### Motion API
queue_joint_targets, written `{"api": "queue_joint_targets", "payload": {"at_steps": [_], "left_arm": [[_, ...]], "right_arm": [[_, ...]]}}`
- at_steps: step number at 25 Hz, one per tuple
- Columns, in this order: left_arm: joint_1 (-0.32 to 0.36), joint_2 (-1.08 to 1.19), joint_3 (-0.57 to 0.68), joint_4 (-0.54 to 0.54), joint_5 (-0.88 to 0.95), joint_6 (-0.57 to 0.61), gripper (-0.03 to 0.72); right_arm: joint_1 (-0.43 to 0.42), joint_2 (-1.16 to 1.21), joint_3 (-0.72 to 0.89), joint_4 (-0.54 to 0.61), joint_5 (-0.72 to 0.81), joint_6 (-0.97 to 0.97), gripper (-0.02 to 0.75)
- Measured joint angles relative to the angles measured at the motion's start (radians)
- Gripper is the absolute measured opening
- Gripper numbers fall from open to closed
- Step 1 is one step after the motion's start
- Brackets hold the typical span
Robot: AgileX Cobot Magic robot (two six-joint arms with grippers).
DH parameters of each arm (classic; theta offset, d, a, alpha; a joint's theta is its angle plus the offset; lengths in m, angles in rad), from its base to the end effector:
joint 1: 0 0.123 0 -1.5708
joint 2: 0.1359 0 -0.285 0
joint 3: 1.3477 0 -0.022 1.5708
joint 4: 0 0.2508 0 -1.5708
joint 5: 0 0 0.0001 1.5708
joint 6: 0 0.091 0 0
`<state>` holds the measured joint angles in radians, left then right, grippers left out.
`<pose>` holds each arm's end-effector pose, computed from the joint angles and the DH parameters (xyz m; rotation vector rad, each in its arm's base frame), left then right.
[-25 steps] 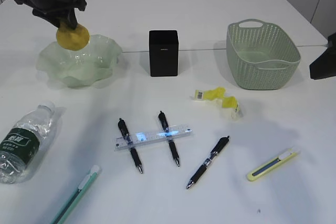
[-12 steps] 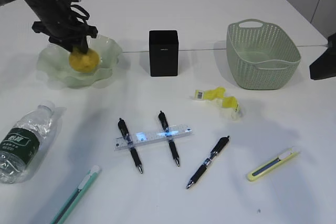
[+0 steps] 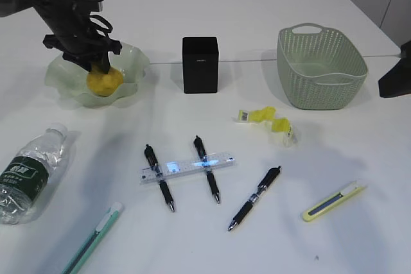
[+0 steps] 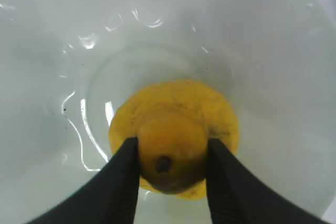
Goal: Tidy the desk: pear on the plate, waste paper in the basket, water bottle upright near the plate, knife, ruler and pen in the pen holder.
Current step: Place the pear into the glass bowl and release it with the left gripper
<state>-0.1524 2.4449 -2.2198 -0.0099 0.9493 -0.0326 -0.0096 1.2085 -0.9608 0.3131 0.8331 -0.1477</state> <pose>0.5287 -0.0819 0.1813 0.1542 2.6555 -0.0731 0.2374 0.0185 0.3093 0.0059 2.5310 0.3144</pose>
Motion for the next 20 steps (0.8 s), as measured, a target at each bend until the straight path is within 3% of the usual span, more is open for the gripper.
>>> {"api": "queue_joint_targets", "payload": {"at_steps": [8, 15, 20], "left_arm": [[0.000, 0.000, 0.000, 0.000, -0.004, 0.000, 0.327], [0.000, 0.000, 0.000, 0.000, -0.006, 0.000, 0.459], [0.004, -0.015, 0.000, 0.000, -0.009, 0.000, 0.477]], "right_arm": [[0.000, 0.000, 0.000, 0.000, 0.020, 0.000, 0.477], [0.000, 0.000, 0.000, 0.000, 0.038, 0.000, 0.478], [0.000, 0.000, 0.000, -0.002, 0.052, -0.010, 0.477]]}}
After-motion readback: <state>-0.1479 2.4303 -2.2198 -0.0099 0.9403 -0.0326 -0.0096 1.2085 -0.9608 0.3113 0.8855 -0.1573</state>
